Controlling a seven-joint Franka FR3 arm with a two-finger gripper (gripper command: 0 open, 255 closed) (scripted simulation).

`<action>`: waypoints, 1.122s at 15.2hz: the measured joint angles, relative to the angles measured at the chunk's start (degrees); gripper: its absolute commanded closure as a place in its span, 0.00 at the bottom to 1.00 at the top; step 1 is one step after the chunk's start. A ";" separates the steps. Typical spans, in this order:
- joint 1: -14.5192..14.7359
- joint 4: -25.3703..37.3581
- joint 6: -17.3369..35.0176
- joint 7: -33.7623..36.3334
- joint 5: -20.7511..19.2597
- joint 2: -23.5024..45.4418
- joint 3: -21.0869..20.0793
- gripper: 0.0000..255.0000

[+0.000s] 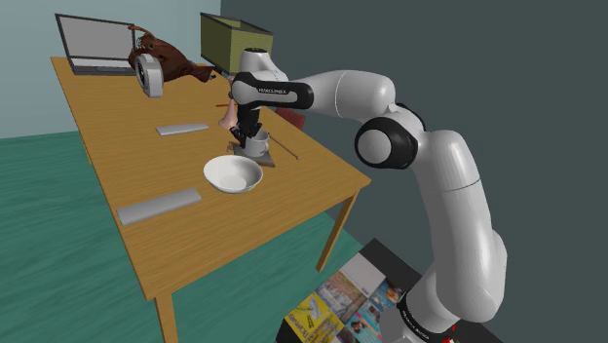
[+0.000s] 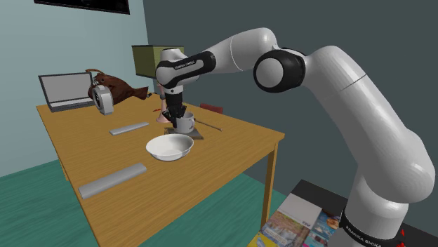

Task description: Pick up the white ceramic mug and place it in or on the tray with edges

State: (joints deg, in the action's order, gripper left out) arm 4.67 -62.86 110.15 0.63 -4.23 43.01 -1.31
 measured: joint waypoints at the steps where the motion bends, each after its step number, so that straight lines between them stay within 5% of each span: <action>1: 0.00 -0.01 0.01 0.00 0.00 0.00 0.00 1.00; 2: 0.00 -0.02 0.02 0.00 0.00 -0.01 0.00 0.00; 17: 0.24 4.81 -6.20 -0.15 0.09 -1.43 -0.07 0.00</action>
State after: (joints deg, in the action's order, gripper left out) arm 4.91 -58.06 103.95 0.48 -4.13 41.58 -1.38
